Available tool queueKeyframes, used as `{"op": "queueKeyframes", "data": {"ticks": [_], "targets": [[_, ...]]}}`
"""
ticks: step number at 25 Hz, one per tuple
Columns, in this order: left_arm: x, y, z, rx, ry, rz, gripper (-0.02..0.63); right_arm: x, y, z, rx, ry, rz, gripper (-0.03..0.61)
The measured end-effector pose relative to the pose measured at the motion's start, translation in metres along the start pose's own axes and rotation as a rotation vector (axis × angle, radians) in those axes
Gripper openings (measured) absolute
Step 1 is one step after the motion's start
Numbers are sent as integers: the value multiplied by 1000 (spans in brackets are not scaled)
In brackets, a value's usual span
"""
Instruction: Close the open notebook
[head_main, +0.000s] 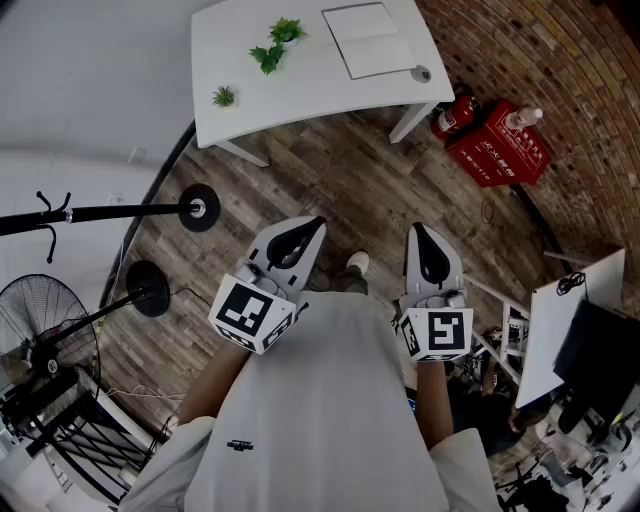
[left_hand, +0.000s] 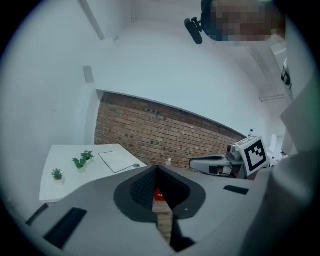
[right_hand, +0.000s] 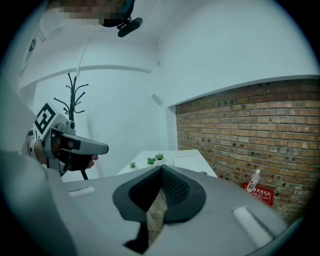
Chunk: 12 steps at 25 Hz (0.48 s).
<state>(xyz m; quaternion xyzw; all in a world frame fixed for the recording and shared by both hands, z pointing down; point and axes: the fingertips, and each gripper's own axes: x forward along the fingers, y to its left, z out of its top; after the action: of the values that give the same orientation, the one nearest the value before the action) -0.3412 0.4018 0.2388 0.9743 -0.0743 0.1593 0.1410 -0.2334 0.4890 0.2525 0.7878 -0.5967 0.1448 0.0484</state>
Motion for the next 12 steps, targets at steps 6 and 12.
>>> {"op": "queueKeyframes", "data": {"ticks": [6,12], "targets": [[-21,37,0,-32,6,-3,9,15,42,4,9,2,-5,-5],[-6,20,-9,-57,31,-28,9,-5,26,1,51,-24,-8,-5]]}}
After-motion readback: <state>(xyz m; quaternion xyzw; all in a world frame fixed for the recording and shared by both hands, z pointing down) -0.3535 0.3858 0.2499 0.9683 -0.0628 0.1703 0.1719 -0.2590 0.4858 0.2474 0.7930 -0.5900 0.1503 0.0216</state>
